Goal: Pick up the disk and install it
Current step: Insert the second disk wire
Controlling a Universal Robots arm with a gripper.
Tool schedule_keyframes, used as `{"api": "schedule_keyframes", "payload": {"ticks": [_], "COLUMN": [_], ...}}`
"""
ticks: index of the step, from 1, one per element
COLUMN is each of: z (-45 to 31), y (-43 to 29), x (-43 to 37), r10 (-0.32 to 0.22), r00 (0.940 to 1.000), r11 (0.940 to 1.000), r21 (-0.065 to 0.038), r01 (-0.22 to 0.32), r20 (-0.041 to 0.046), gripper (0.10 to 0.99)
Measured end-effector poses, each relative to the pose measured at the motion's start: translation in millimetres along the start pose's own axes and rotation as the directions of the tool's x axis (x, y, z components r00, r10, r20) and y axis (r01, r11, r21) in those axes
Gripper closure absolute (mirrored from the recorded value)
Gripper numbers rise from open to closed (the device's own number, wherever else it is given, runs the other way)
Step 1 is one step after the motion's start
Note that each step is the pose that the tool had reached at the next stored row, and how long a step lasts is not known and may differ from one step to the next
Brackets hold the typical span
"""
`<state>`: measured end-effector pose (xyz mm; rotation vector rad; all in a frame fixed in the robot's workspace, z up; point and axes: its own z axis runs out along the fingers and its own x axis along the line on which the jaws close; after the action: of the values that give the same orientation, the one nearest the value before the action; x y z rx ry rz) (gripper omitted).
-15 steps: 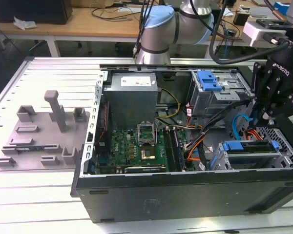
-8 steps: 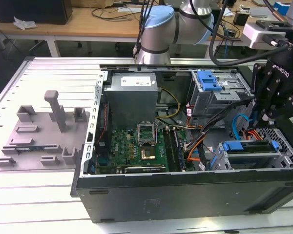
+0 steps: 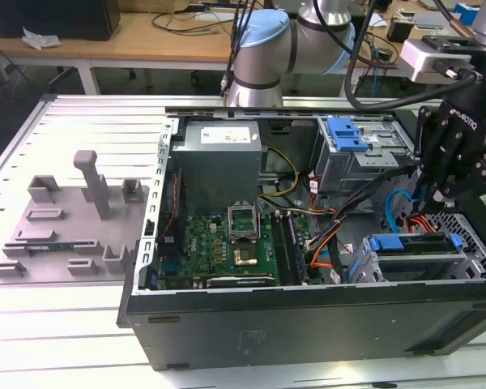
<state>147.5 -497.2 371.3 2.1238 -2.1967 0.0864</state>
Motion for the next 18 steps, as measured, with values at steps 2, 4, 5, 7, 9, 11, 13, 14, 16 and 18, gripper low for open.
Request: {"api": "schedule_keyframes", "payload": {"ticks": [2, 4, 5, 7, 9, 11, 13, 14, 16, 18], "z": [0.5, 0.8, 0.9, 1.0, 1.1, 1.2, 1.2, 1.2, 1.3, 1.4], "y": [0.0, 0.0, 0.0, -0.1, -0.1, -0.1, -0.1, -0.1, -0.2, -0.2], "x": [0.1, 0.3, 0.6, 2.1, 2.8, 2.8, 2.8, 2.8, 4.0, 5.5], "r10": [0.0, 0.0, 0.0, 0.001, 0.002, 0.002, 0.002, 0.002, 0.002, 0.002], "r00": [1.0, 1.0, 1.0, 1.0, 1.0, 1.0, 1.0, 1.0, 0.9999, 0.9998], "r11": [1.0, 1.0, 1.0, 1.0, 1.0, 1.0, 1.0, 1.0, 1.0, 1.0], "r21": [0.0, 0.0, 0.0, 0.0, 0.0, 0.0, 0.0, 0.0, 0.0, 0.0], "r01": [0.0, 0.0, 0.0, -0.001, -0.002, -0.002, -0.002, -0.002, -0.002, -0.002], "r20": [0.0008, 0.0017, 0.002, 0.0028, 0.0043, 0.0045, 0.0046, 0.0047, 0.0109, 0.0172], "gripper": [0.769, 0.78, 0.851, 0.925, 0.925, 0.925, 0.925, 0.925, 0.925, 0.925]}}
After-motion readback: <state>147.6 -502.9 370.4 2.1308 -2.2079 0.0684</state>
